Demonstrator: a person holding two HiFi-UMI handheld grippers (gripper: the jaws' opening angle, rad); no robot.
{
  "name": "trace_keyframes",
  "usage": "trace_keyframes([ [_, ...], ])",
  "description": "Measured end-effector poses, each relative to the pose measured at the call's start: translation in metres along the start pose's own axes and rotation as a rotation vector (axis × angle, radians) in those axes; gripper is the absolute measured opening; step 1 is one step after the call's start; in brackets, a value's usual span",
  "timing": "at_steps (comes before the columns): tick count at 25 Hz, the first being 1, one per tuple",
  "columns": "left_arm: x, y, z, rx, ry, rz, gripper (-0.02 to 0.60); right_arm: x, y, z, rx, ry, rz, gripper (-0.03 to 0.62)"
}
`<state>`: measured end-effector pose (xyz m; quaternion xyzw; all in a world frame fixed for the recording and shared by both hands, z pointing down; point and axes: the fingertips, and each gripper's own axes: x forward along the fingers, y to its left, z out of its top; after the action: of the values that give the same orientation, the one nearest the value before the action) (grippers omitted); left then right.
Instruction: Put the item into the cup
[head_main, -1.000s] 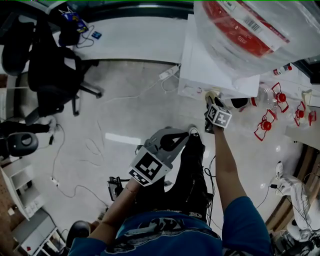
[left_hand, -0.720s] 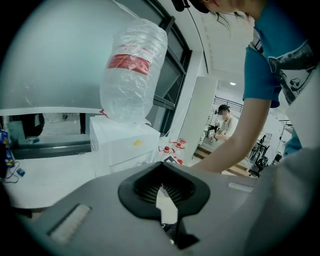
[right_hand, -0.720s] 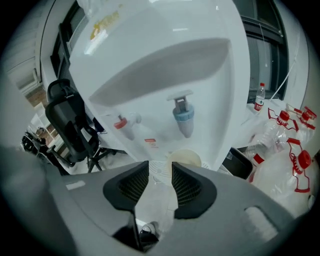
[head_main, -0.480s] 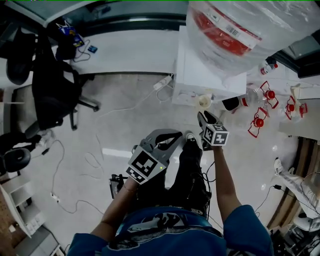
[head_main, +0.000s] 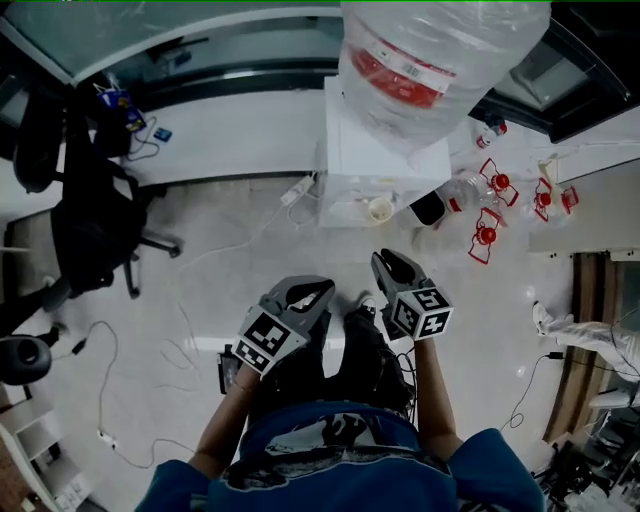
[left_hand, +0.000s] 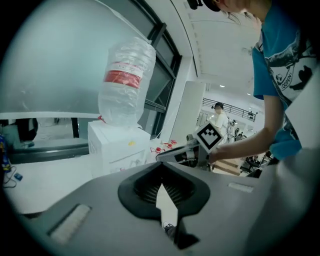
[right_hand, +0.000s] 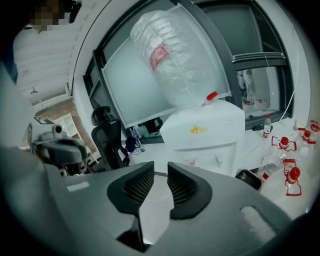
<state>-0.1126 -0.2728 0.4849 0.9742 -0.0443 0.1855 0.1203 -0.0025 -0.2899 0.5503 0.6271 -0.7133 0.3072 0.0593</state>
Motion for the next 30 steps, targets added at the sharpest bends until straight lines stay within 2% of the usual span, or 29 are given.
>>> trace_keyframes([
  [6,-0.009,-0.015,-0.015,-0.018,0.027,-0.005,0.014,-0.037,0.042,0.019,-0.01,-0.042,0.058,0.058],
  [10,-0.008,-0.026,-0.006,-0.018,0.016,0.001,0.014,-0.064,0.052,0.037,-0.011,-0.101,0.081,0.048],
  [15,-0.002,-0.052,0.012,0.02,-0.008,0.02,0.014,-0.111,0.053,0.05,-0.034,-0.172,0.085,0.044],
  [18,0.007,-0.08,0.02,0.029,-0.036,0.03,0.014,-0.144,0.049,0.049,-0.078,-0.201,0.078,0.04],
  [22,0.019,-0.132,0.024,0.059,-0.049,0.029,0.014,-0.186,0.048,0.039,-0.064,-0.247,0.105,0.018],
  [30,0.019,-0.214,0.018,0.069,-0.069,0.062,0.014,-0.251,0.059,0.002,-0.103,-0.254,0.158,-0.003],
])
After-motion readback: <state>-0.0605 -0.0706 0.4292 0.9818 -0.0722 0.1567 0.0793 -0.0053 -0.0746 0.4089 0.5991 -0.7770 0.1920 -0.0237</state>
